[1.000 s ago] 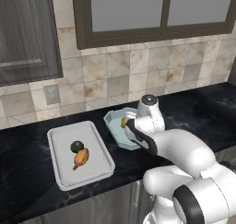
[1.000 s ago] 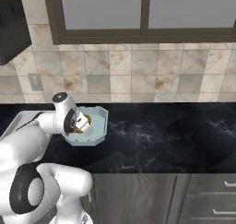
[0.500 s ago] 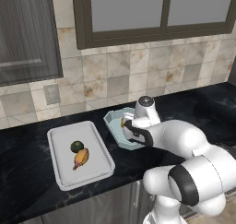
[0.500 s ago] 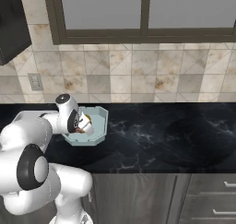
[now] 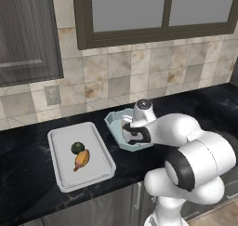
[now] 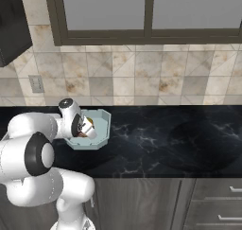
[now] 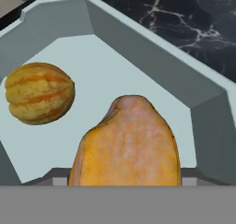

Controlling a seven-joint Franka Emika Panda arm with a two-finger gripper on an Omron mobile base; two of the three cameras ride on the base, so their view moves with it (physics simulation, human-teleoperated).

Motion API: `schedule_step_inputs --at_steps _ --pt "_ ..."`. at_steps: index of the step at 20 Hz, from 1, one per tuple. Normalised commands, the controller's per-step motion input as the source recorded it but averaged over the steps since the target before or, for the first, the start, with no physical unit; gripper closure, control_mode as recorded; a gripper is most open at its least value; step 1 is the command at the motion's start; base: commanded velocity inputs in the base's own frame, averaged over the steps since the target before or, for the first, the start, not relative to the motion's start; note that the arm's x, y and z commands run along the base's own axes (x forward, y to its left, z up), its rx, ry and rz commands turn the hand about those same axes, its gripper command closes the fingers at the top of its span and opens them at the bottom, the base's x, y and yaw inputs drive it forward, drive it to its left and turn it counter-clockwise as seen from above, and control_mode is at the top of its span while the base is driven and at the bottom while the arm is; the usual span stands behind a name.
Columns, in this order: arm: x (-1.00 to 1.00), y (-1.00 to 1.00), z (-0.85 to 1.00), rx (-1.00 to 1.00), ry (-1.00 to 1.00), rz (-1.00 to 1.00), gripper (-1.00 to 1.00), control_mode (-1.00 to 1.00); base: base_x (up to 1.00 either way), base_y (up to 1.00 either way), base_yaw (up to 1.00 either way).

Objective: Place one squash and one chicken drumstick in each tupperware on the nearby counter, to pack two identical lunches.

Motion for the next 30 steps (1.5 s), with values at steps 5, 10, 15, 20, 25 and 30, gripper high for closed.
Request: schedule_step_inputs --at_steps 5,10,15,20,25,30 --pt "0.19 0.00 -0.11 0.00 0.00 0.00 -1.00 -1.00 0.00 0.00 0.00" --pt "0.14 0.00 -0.09 0.00 0.00 0.00 -1.00 -1.00 0.00 0.00 0.00" --pt "0.16 0.00 -0.03 0.00 0.00 -0.02 -1.00 -1.00 0.00 0.00 0.00" --pt "0.01 0.00 0.08 0.00 0.01 -0.04 -1.00 -1.00 0.00 0.00 0.00" --pt "-0.38 -0.10 0.60 0.00 0.00 -0.01 -1.00 -1.00 0.00 0.00 0.00" --pt "-0.67 -0.21 0.74 0.00 0.00 0.00 -1.00 -1.00 0.00 0.00 0.00"
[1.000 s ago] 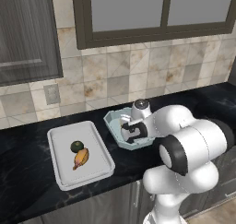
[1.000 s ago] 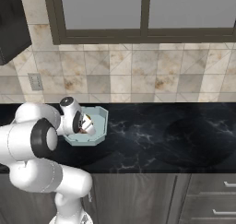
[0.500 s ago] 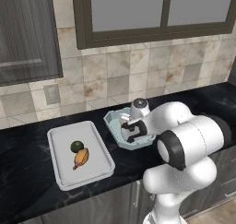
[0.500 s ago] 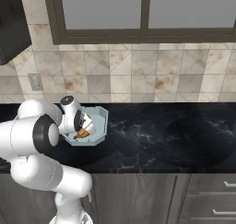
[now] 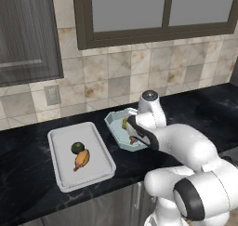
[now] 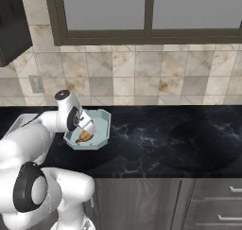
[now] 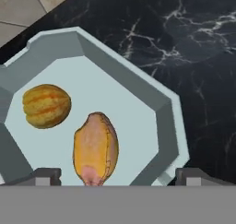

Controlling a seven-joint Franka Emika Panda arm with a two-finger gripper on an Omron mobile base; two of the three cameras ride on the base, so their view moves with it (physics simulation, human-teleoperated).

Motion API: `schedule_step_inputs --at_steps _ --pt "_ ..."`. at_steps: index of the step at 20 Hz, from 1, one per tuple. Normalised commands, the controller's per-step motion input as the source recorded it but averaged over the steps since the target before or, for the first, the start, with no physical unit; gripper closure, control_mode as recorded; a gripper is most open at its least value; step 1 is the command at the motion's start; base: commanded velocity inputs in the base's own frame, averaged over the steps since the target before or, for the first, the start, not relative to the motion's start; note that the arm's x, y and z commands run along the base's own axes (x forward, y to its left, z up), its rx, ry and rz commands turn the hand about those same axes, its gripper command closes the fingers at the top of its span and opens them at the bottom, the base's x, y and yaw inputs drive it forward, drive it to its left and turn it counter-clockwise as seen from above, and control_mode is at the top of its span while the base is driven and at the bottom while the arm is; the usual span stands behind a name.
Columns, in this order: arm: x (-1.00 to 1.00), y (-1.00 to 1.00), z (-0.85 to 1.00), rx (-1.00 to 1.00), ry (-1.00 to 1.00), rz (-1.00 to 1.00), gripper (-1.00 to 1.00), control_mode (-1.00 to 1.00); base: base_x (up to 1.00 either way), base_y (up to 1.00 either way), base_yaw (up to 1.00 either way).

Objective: Place one squash and one chicken drumstick in each tupperware on the nearby counter, to pack two identical lunches.

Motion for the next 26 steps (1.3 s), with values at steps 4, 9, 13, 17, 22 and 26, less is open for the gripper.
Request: schedule_step_inputs --at_steps 4,9,13,17,22,26 --pt "-0.94 -0.46 0.49 0.00 0.00 0.00 -1.00 -1.00 0.00 0.00 0.00" --pt "-1.00 -0.77 0.29 0.00 -0.07 0.00 -1.00 -1.00 0.00 0.00 0.00" --pt "-1.00 -0.86 0.36 0.01 -0.09 0.00 -1.00 -1.00 0.00 0.00 0.00" --pt "-1.00 -0.87 0.44 0.02 -0.09 0.00 -1.00 -1.00 0.00 0.00 0.00" --pt "-1.00 -0.80 0.50 0.02 -0.09 0.00 -1.00 -1.00 0.00 0.00 0.00" --pt "-0.90 -0.68 0.44 0.04 -0.12 0.00 -1.00 -1.00 0.00 0.00 0.00"
